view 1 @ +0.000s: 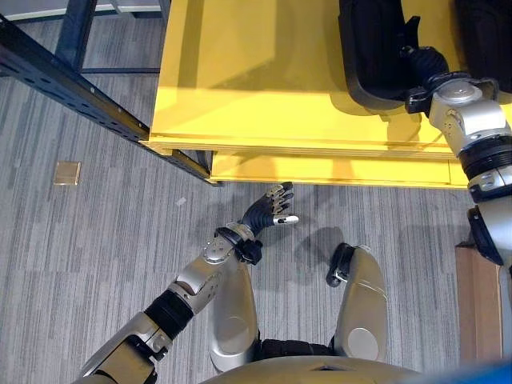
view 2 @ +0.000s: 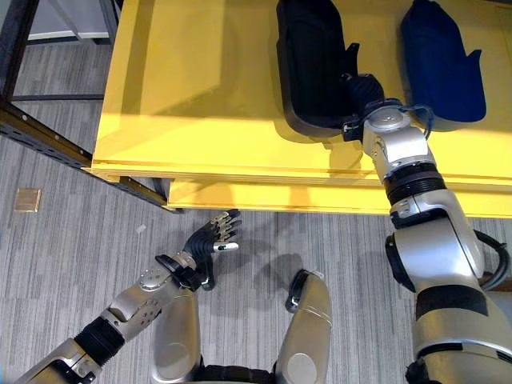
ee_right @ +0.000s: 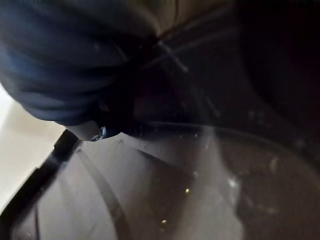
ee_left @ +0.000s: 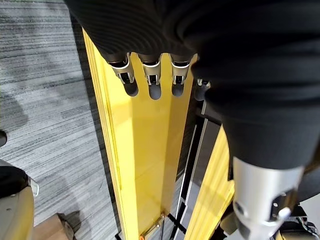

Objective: Move parts from the plastic box to the shelf.

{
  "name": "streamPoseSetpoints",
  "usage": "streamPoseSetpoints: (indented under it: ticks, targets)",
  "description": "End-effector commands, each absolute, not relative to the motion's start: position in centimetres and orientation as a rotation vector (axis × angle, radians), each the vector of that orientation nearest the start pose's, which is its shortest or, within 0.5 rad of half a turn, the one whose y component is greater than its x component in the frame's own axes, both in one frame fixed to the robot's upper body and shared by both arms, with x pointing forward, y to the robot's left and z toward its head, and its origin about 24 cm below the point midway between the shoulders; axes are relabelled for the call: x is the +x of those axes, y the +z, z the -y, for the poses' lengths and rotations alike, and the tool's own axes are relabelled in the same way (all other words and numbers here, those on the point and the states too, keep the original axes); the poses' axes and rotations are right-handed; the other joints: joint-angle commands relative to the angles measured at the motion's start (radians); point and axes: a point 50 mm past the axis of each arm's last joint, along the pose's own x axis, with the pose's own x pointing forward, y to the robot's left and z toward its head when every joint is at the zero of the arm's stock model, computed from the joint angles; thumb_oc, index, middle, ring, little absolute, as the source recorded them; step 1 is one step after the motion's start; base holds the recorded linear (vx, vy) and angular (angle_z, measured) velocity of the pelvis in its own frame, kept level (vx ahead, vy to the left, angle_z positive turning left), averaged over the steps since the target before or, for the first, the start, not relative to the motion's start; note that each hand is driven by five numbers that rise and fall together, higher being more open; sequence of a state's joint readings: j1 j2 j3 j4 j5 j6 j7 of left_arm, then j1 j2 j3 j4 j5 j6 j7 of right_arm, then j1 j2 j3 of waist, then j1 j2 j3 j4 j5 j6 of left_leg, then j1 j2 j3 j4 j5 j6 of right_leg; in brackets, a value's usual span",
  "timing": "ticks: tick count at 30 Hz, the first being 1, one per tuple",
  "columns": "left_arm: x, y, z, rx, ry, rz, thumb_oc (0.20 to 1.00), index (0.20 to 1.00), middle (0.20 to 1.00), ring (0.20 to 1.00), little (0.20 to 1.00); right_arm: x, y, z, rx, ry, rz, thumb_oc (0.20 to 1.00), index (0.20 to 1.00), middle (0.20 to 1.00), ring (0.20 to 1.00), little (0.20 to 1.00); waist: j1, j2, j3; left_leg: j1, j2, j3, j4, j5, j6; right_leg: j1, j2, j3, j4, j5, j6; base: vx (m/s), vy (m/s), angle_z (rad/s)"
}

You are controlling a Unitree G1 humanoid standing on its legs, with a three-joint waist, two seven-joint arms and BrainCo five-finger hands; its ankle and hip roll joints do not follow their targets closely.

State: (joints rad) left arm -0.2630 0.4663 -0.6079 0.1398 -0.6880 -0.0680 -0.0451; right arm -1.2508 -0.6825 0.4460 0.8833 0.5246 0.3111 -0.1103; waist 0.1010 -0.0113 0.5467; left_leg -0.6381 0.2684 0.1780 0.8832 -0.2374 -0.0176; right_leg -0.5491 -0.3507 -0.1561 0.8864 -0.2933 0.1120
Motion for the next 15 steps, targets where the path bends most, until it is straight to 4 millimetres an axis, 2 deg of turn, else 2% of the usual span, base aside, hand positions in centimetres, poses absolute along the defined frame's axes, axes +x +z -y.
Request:
streamPoseSetpoints:
  ticks: [1, 3, 8, 15]
  targets:
    - [25.9, 4.6, -9.6, -0.163, -0.619, -0.101, 1.000, 1.000, 1.000, 1.000, 1.000, 40.2, 32.9, 24.2, -0.326, -0.262, 0.199, 0.200, 0.200, 0.200, 0.200, 0.200, 0.024, 0.000, -0.027, 0.096, -0.049, 0.011, -0.018, -0.121, 0.043, 0.008, 0.069, -0.098, 0.046, -0.025, -0.094, 0.02, -0.048, 0.02]
    - [25.8, 4.7, -9.9, -0.160, -0.621, -0.101, 1.000, 1.000, 1.000, 1.000, 1.000, 40.0, 33.8, 24.5, -0.346, -0.284, 0.209, 0.200, 0.200, 0.200, 0.200, 0.200, 0.030, 0.001, -0.027, 0.092, -0.052, 0.005, -0.023, -0.118, 0.042, 0.006, 0.071, -0.099, 0.046, -0.026, -0.095, 0.01, -0.022, 0.01]
    - [25.3, 4.8, -10.1, -0.185, -0.653, -0.099, 1.000, 1.000, 1.000, 1.000, 1.000, 39.8, 34.5, 25.0, -0.320, -0.316, 0.210, 0.200, 0.200, 0.200, 0.200, 0.200, 0.040, 0.004, -0.027, 0.092, -0.055, 0.000, -0.033, -0.116, 0.040, 0.007, 0.068, -0.103, 0.045, -0.029, -0.096, 0.02, -0.022, 0.04]
    - [25.0, 5.0, -9.6, -0.213, -0.658, -0.100, 1.000, 1.000, 1.000, 1.000, 1.000, 40.0, 35.5, 23.9, -0.339, -0.359, 0.227, 0.200, 0.200, 0.200, 0.200, 0.200, 0.047, 0.010, -0.027, 0.089, -0.056, -0.001, -0.029, -0.118, 0.039, 0.001, 0.061, -0.105, 0.054, -0.034, -0.098, 0.02, -0.002, 0.02]
